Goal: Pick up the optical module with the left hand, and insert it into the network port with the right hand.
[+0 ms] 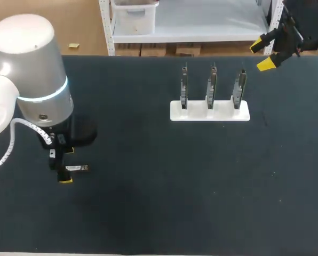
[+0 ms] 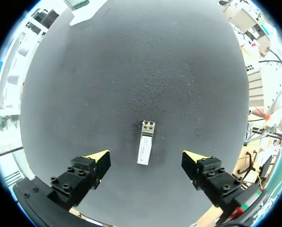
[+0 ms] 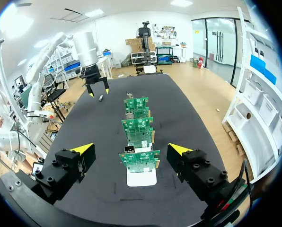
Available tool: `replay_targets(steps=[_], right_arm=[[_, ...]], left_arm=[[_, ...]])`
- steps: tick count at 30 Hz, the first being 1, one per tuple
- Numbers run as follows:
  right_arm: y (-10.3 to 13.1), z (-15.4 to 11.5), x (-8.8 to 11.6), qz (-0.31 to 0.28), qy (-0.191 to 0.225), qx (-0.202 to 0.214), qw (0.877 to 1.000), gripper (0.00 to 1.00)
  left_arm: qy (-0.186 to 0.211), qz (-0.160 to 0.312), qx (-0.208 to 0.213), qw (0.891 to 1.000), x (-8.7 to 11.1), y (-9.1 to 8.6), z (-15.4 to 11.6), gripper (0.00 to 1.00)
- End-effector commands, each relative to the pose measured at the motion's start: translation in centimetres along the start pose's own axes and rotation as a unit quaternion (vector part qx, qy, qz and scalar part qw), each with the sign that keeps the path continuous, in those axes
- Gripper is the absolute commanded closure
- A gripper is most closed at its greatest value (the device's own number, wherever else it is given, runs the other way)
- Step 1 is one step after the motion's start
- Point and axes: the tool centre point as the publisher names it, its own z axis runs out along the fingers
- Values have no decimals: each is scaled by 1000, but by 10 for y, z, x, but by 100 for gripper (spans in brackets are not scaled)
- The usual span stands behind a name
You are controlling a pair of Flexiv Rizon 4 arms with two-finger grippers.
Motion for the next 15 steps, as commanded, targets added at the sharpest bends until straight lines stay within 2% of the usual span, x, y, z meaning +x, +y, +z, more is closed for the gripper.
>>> replay_targets(steps=[1,15], right_arm=[[0,0,0,0,0,0,1000,0],[0,0,0,0,0,0,1000,0]], left_arm=[[-2,8,9,1000,-1,8,6,0],[-2,20,25,999,3,10,15,0]])
